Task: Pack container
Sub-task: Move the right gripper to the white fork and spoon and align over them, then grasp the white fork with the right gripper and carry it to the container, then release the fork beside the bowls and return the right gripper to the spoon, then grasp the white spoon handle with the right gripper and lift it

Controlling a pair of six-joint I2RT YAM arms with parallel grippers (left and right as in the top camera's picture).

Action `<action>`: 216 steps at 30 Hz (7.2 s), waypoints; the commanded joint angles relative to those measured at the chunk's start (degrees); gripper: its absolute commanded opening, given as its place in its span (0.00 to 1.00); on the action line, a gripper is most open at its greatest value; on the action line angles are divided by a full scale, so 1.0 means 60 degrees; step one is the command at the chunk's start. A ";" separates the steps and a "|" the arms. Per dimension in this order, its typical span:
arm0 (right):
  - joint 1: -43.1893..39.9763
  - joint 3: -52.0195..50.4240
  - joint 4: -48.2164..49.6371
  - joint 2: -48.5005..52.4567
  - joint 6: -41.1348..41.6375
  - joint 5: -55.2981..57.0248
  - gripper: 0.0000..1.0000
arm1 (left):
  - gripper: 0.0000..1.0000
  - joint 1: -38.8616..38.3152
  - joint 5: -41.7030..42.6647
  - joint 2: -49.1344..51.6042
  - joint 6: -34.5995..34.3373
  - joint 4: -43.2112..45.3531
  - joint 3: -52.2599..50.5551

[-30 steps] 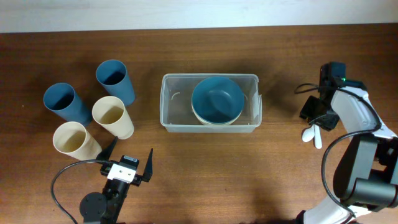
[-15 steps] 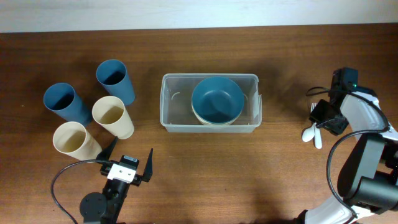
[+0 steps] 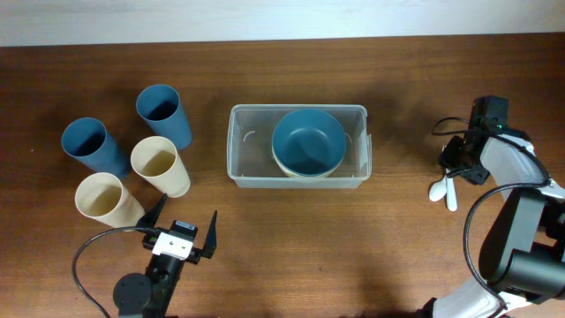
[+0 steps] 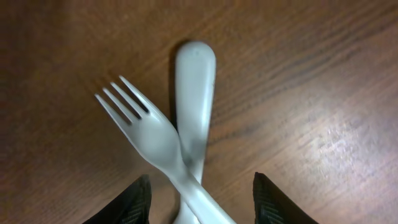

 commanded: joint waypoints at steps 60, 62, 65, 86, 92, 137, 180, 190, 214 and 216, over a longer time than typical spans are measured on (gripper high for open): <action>0.0419 -0.0936 0.0958 0.0339 -0.0663 -0.0237 0.04 | 1.00 0.0047 -0.0069 -0.0073 0.0084 -0.0007 -0.0066; 0.0419 -0.0925 0.0958 0.0335 -0.0659 -0.0321 0.04 | 1.00 0.0047 -0.0069 -0.0073 0.0084 -0.0007 -0.0066; 0.0419 -0.0739 0.0736 0.0277 -0.0663 -0.0528 0.04 | 1.00 0.0047 -0.0069 -0.0073 0.0084 -0.0007 -0.0066; 0.1359 0.2208 -0.2222 -0.0943 -0.3184 -0.5384 0.04 | 1.00 0.0047 -0.0069 -0.0073 0.0084 -0.0007 -0.0066; 0.2892 0.2208 -0.1931 -0.0940 -0.3311 -0.5329 0.04 | 1.00 0.0047 -0.0069 -0.0073 0.0084 -0.0007 -0.0066; 0.2014 0.3803 -0.4197 -0.1024 0.1100 -0.2120 0.50 | 1.00 0.0047 -0.0069 -0.0073 0.0084 -0.0007 -0.0066; 0.0007 -0.0546 -0.0004 -0.0623 0.2812 0.0113 0.49 | 1.00 0.0047 -0.0069 -0.0073 0.0084 -0.0007 -0.0066; 0.0007 -0.0710 0.0565 -0.0539 0.2885 0.0856 0.49 | 1.00 0.0047 -0.0069 -0.0073 0.0084 -0.0007 -0.0066; 0.0007 -0.0714 0.1384 0.0892 0.4065 -0.0120 0.49 | 1.00 0.0047 -0.0069 -0.0073 0.0084 -0.0007 -0.0066; 0.0007 -0.0714 0.1377 0.0892 0.4062 -0.0251 0.44 | 1.00 0.0047 -0.0069 -0.0073 0.0084 -0.0007 -0.0066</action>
